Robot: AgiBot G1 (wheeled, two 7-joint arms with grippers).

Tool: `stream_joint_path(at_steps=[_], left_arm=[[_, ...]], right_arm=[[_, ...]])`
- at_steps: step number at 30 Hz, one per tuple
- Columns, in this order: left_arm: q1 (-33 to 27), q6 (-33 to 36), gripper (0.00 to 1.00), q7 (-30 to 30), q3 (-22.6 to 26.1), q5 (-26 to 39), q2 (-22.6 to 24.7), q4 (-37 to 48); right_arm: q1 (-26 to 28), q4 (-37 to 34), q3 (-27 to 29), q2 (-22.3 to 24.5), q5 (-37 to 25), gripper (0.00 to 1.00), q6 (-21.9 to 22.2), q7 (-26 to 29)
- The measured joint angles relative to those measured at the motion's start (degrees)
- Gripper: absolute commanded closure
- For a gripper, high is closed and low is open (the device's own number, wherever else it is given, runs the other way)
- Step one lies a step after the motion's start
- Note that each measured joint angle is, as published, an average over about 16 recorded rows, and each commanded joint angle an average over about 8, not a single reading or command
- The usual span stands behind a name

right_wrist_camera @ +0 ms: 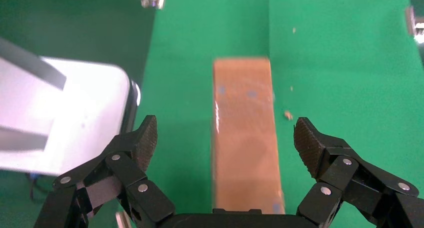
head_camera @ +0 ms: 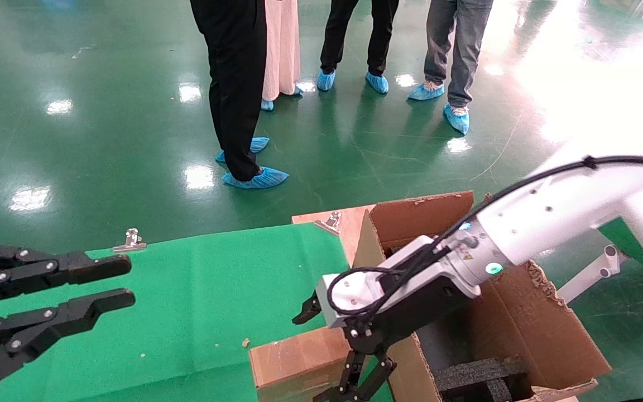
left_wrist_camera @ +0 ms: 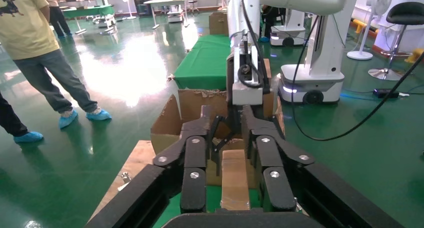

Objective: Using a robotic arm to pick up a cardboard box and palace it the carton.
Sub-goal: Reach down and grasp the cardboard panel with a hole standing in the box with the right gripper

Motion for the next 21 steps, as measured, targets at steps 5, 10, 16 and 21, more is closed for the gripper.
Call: stream_joint_path(at_steps=[5,10,16,21], left_arm=[[0.0,0.0,1.0,0.0,0.0,0.0,0.0,0.0],[0.0,0.0,1.0,0.0,0.0,0.0,0.0,0.0],[0.0,0.0,0.8,0.0,0.1,-0.1,0.0,0.0],[0.0,0.0,0.18,0.0,0.1,-0.1,0.0,0.0]], right_arm=[[4.1,-4.7,-6.1,-3.2,-1.5,0.0,0.1,-3.4],[7.5,-9.2,-11.5,-6.7,-2.8,0.0,0.2,-6.4],[10.7,-13.8,-16.9,-10.7,-3.8,0.0,0.3,-9.7],[12.5,-16.5,-20.5,-13.3,-4.5,0.0,0.4,-12.0]])
